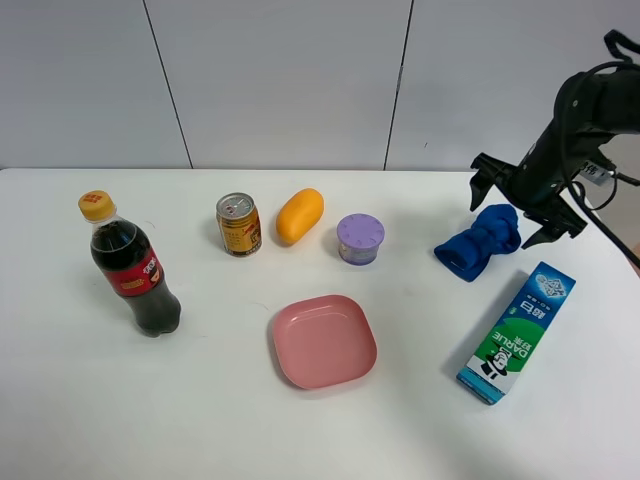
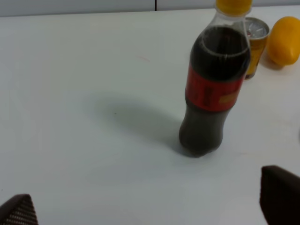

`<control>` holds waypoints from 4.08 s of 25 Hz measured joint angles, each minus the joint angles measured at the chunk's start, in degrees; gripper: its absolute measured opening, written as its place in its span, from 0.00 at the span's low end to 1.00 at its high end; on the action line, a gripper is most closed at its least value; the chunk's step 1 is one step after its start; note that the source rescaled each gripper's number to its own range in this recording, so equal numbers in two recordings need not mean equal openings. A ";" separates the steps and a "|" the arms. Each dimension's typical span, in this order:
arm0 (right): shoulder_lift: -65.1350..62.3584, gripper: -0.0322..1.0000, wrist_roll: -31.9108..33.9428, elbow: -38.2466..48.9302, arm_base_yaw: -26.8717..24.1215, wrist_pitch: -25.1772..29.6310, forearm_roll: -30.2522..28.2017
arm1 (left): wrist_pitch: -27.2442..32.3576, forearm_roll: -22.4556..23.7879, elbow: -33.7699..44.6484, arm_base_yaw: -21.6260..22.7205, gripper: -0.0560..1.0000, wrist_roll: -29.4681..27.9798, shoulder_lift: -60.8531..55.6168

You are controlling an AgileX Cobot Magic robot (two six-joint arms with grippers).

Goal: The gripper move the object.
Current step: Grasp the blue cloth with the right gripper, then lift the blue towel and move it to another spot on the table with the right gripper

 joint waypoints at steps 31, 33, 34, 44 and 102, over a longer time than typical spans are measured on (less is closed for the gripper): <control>-12.58 0.04 -45.82 -12.32 14.33 -2.98 8.51 | 0.00 -0.05 0.00 0.00 1.00 0.00 0.00; -11.45 0.04 -49.63 -17.26 19.59 1.28 10.68 | 0.00 -0.05 0.00 0.00 1.00 0.00 0.00; -10.88 0.04 -50.96 -19.58 21.69 2.52 10.92 | 0.00 -0.05 0.00 0.00 1.00 0.00 0.00; -0.46 0.04 -56.50 -33.69 39.56 13.29 7.58 | 0.00 -0.05 0.00 0.00 1.00 0.00 0.00; 20.43 0.04 -84.45 -34.20 63.68 20.72 9.17 | 0.00 -0.13 0.00 0.00 1.00 0.00 0.00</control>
